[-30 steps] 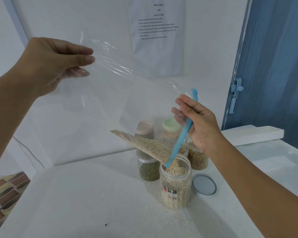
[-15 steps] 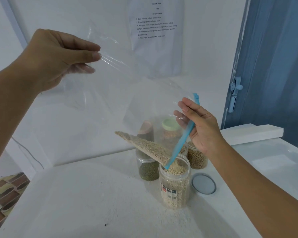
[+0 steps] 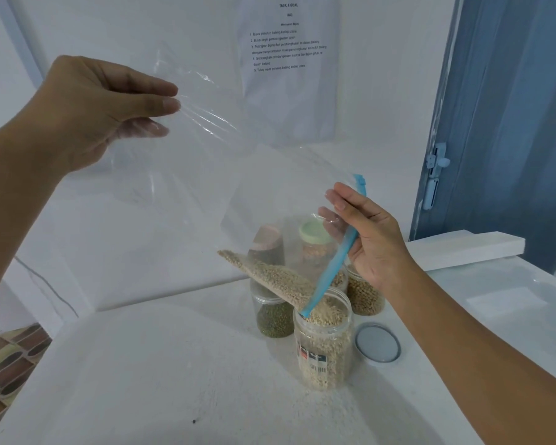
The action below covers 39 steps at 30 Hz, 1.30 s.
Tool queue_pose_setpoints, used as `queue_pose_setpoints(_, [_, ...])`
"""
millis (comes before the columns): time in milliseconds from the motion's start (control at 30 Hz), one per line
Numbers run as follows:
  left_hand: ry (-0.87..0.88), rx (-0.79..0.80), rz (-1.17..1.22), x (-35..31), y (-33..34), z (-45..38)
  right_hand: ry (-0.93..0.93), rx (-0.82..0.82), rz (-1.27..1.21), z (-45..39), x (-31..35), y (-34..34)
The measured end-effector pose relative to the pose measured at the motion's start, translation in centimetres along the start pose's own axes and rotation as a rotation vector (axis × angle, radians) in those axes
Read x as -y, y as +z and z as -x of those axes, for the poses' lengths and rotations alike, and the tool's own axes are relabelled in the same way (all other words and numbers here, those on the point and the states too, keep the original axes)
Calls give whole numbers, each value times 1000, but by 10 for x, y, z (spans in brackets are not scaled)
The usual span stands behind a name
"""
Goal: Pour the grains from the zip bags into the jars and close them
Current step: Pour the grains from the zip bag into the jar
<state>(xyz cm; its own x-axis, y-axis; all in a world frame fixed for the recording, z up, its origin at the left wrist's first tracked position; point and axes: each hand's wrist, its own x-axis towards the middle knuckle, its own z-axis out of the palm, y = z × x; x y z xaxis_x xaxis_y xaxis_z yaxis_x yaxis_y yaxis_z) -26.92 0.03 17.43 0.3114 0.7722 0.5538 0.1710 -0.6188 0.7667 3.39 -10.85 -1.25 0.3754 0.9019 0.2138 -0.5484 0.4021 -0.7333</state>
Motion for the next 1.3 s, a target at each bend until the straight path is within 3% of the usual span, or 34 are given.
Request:
queue_pose_setpoints(467, [-17, 58, 54, 0, 1, 7, -19, -33, -10, 1, -3, -3])
queue_pose_setpoints(733, [-116, 416, 12, 13, -15, 16, -29, -63, 3, 2, -7, -14])
queue_pose_setpoints(967, [-44, 282, -129, 21, 0, 22, -40, -96, 41, 0, -11, -17])
queue_pose_setpoints(1133, [-112, 332, 6, 31, 1, 29, -37, -103, 94, 2, -14, -23])
queue_pose_setpoints(1300, [-50, 242, -14, 36, 7, 30, -19, 11, 109, 6, -17, -27])
